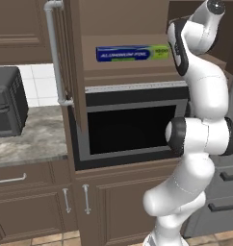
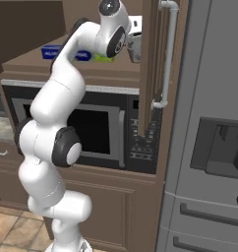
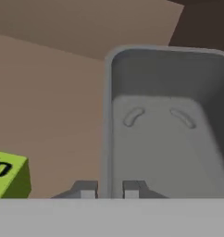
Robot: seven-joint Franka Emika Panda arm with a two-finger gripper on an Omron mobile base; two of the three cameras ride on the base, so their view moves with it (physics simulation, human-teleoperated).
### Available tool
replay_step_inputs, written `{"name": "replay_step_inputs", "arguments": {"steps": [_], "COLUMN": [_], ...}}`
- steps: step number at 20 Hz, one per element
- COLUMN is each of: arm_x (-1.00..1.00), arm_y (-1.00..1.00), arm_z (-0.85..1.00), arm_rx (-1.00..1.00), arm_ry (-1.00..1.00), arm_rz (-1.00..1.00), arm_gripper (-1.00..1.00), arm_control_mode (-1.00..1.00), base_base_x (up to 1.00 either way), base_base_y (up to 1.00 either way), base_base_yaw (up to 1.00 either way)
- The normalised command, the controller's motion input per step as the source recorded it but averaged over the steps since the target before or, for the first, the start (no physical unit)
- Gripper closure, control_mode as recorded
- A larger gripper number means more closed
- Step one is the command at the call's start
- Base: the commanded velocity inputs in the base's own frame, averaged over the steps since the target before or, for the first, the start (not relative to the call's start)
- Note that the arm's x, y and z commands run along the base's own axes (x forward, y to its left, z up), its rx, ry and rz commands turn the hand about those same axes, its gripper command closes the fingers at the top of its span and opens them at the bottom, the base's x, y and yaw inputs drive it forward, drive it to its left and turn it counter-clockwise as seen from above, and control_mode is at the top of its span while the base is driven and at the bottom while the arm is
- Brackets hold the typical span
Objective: Retrieve the tupperware and aluminum foil from the cabinet and place them on the dining counter near the plate with kebab skewer and sweet potato to prepare for storing leftovers.
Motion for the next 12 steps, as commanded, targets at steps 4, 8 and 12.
{"name": "replay_step_inputs", "arguments": {"steps": [4, 8, 12], "arm_x": [-0.94, -1.0, -0.96], "arm_y": [0.0, 0.0, 0.34], "arm_z": [-0.06, 0.02, 0.15], "arm_rx": [0.0, 0.0, -0.02], "arm_ry": [-0.02, -0.08, -0.02], "arm_rz": [-0.05, -0.03, 0.0], "arm_gripper": [1.0, 1.0, 1.0], "arm_control_mode": [-1.0, -1.0, -1.0], "base_base_x": [0.0, 0.0, 0.0], "base_base_y": [0.0, 0.0, 0.0], "base_base_yaw": [0.0, 0.0, 0.0]}}
